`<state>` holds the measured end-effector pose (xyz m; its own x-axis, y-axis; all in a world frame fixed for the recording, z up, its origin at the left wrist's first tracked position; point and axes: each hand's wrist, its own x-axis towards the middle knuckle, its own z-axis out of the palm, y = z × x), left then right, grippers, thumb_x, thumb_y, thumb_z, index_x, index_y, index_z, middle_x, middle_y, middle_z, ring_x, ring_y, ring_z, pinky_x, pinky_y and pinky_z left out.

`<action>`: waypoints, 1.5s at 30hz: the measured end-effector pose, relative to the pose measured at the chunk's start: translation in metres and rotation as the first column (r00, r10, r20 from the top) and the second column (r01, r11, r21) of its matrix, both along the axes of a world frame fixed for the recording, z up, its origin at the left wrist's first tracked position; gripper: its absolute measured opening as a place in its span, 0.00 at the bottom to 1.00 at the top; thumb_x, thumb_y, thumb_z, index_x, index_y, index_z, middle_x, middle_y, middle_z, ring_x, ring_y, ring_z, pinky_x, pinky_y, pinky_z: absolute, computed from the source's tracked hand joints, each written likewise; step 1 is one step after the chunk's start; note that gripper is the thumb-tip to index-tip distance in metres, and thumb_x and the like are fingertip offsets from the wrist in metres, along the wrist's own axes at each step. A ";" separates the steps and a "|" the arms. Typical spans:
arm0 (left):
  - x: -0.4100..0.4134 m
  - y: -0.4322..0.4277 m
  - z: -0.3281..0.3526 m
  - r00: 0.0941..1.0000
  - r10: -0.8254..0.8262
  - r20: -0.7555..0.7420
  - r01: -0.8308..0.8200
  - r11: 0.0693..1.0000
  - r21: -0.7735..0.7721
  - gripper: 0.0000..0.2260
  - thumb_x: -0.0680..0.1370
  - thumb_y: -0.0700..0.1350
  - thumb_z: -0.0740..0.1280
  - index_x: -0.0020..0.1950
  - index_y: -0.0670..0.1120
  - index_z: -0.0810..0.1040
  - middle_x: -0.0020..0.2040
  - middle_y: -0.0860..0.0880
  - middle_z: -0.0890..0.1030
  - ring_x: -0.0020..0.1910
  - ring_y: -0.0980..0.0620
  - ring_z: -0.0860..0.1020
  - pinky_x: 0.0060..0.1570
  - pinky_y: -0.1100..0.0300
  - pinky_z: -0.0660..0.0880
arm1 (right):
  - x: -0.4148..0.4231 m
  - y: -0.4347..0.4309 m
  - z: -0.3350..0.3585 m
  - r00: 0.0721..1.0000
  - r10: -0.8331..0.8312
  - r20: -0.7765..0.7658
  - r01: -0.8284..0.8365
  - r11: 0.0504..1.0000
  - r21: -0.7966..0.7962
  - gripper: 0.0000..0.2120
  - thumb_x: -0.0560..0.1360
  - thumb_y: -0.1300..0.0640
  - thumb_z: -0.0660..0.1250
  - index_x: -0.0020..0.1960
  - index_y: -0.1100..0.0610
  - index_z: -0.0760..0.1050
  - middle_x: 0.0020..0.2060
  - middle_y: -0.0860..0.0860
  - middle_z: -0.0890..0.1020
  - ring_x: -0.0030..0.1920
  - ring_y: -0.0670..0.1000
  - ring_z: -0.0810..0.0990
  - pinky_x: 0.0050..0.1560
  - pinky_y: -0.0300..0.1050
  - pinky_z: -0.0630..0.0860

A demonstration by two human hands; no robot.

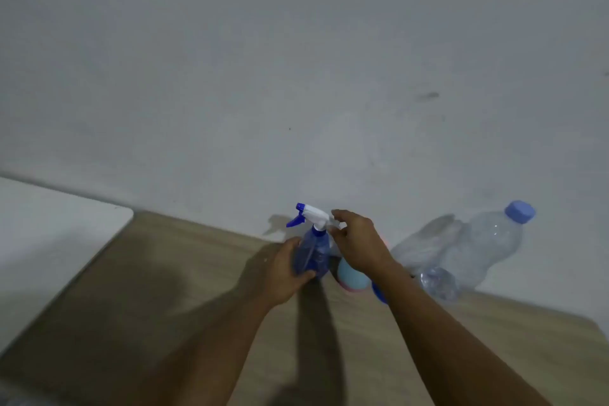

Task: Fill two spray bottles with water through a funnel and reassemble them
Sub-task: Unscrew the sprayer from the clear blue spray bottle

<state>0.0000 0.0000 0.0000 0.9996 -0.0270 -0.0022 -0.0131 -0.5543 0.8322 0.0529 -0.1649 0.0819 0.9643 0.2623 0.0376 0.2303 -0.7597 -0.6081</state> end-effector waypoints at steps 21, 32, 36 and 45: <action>-0.058 -0.022 0.024 0.998 -0.007 0.056 0.021 0.971 -0.237 0.36 0.68 0.52 0.81 0.71 0.57 0.67 0.67 0.63 0.74 0.67 0.60 0.74 0.64 0.57 0.76 | -0.045 -0.037 0.047 0.991 -0.102 -0.089 0.130 0.906 0.404 0.11 0.83 0.58 0.62 0.52 0.62 0.81 0.41 0.56 0.86 0.43 0.54 0.87 0.47 0.47 0.85; -0.140 -0.064 0.099 0.974 -0.094 0.205 0.153 0.943 -0.295 0.41 0.71 0.53 0.77 0.77 0.63 0.57 0.72 0.60 0.68 0.67 0.65 0.71 0.57 0.68 0.76 | -0.138 -0.059 0.112 0.987 -0.151 0.054 0.094 0.818 0.567 0.21 0.71 0.50 0.77 0.57 0.50 0.70 0.44 0.53 0.84 0.42 0.52 0.86 0.41 0.45 0.84; -0.163 -0.075 0.113 0.958 -0.108 0.264 0.182 0.944 -0.274 0.39 0.72 0.50 0.77 0.76 0.64 0.58 0.70 0.60 0.71 0.64 0.64 0.74 0.54 0.69 0.76 | -0.158 -0.065 0.124 0.978 -0.172 0.121 0.076 0.824 0.561 0.20 0.69 0.51 0.79 0.53 0.52 0.71 0.44 0.54 0.84 0.42 0.52 0.85 0.41 0.47 0.84; -0.180 -0.084 0.127 0.950 -0.143 0.278 0.213 0.947 -0.241 0.42 0.71 0.44 0.79 0.78 0.59 0.61 0.66 0.57 0.75 0.60 0.62 0.77 0.52 0.66 0.79 | -0.185 -0.092 0.141 0.990 -0.088 0.112 0.002 0.794 0.607 0.17 0.72 0.57 0.78 0.55 0.54 0.72 0.49 0.56 0.84 0.47 0.54 0.86 0.49 0.50 0.85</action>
